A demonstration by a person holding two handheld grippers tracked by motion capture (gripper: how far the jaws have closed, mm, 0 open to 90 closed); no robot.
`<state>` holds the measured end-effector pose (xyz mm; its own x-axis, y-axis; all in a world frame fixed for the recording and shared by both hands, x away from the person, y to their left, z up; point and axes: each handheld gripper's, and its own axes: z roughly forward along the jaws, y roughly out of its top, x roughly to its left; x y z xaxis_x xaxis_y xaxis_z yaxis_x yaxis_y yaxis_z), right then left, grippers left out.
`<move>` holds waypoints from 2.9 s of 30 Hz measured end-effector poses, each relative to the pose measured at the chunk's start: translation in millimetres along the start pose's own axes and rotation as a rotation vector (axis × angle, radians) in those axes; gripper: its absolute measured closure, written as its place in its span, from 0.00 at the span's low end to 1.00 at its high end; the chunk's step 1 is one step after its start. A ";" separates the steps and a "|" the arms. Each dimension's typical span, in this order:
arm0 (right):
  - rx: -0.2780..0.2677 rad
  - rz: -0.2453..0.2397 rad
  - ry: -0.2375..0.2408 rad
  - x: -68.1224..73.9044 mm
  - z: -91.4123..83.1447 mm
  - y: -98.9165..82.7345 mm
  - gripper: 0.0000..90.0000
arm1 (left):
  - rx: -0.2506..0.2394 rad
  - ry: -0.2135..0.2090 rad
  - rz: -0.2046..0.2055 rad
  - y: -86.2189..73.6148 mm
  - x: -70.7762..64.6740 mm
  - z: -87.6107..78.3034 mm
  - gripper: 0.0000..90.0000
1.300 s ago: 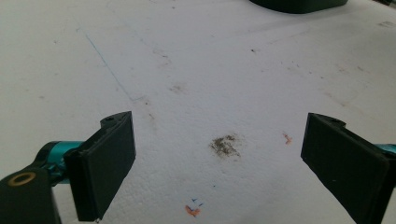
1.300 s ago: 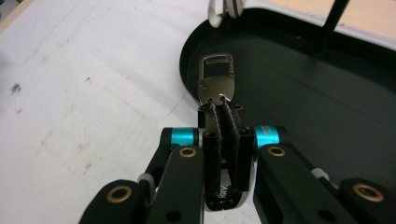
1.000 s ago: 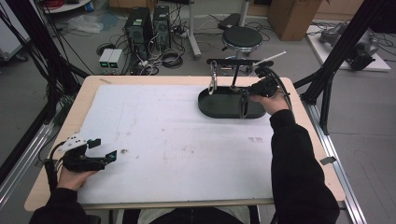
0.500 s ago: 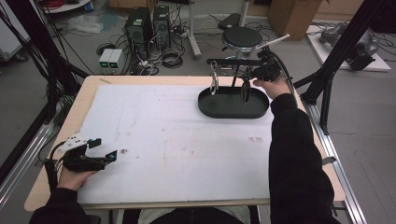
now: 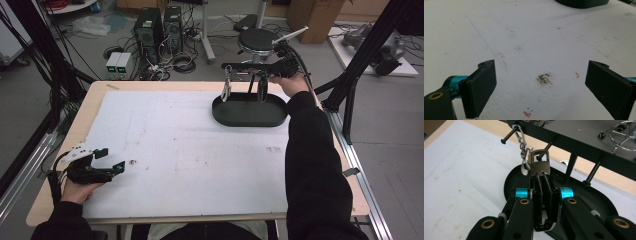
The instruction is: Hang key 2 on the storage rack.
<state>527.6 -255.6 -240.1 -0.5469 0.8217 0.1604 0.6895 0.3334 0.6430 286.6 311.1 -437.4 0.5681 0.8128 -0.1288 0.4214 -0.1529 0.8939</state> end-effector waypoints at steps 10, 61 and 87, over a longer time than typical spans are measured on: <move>0.047 -0.021 -0.037 8.0 21.0 -1.1 0.96 | -0.007 0.005 -0.004 0.0 0.5 -0.9 0.12; 0.055 -0.020 -0.082 14.9 76.9 -32.0 0.12 | -0.026 0.014 -0.011 0.2 2.6 -3.7 0.12; -0.023 -0.023 -0.037 37.3 21.2 -62.5 0.02 | -0.041 0.015 -0.015 0.7 2.7 -4.7 0.12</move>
<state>474.2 -235.9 -290.2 -0.5440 0.8308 0.1176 0.6657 0.3420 0.6632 285.1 315.8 -435.1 0.5512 0.8231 -0.1368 0.4008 -0.1174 0.9086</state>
